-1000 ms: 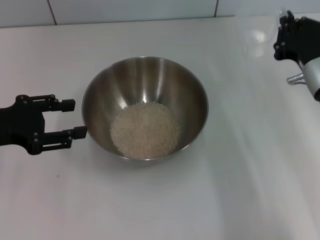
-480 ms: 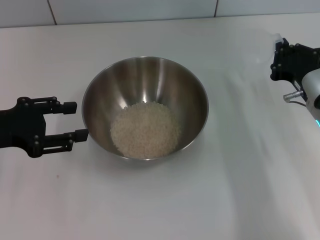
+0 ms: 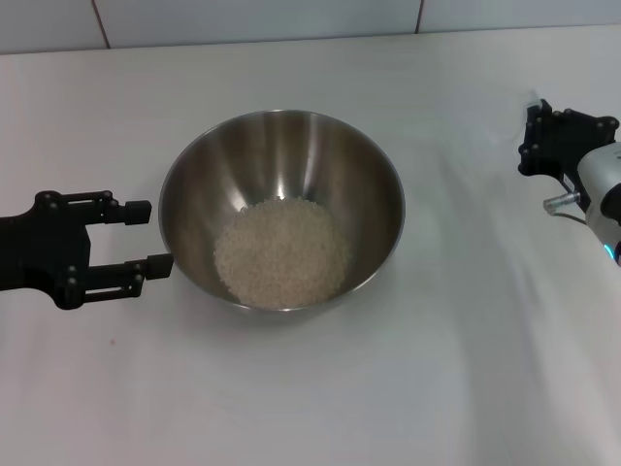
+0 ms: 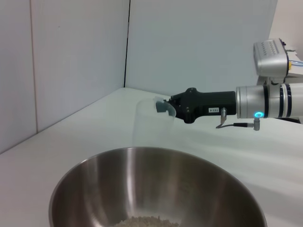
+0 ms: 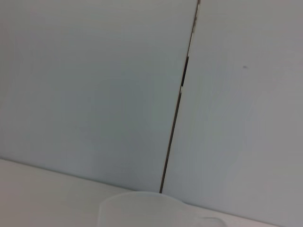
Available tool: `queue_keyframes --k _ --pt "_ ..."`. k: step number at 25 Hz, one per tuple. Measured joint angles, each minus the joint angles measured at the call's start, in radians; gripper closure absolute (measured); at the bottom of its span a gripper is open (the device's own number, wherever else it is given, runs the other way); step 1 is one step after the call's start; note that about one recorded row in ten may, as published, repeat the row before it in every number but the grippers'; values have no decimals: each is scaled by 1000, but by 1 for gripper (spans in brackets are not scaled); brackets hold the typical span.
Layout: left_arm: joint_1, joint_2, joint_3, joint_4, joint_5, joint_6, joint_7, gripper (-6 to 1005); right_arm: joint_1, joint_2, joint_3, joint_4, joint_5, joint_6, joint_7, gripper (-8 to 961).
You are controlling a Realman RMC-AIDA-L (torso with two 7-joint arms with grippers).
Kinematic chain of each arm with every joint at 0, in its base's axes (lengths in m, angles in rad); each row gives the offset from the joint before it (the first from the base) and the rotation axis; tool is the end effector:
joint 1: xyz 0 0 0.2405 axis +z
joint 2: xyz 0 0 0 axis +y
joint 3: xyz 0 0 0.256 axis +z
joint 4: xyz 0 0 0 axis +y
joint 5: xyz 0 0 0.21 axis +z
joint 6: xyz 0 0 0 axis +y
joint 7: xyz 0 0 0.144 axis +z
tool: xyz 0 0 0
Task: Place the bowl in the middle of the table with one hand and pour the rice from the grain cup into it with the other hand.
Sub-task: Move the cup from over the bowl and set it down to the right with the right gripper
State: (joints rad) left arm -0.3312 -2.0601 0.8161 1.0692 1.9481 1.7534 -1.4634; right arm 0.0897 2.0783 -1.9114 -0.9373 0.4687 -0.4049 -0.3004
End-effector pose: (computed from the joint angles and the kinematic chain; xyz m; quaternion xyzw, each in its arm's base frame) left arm -0.2629 0.2906 0.0548 -0.9642 -0.1384 -0.1889 0.1243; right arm 0.2994 0.3250 -0.0308 -0.7546 0.2433 0.1449 0.5919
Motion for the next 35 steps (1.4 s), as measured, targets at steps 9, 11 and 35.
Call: queue_keyframes --k 9,11,35 --pt "0 0 0 1 0 4 0 320 37 0 0 63 -2 1 45 945" --pt "-2 0 0 2 0 9 0 320 45 0 0 76 -2 1 51 945" --pt "1 0 0 15 0 23 0 321 43 -1 -22 98 -12 2 62 810"
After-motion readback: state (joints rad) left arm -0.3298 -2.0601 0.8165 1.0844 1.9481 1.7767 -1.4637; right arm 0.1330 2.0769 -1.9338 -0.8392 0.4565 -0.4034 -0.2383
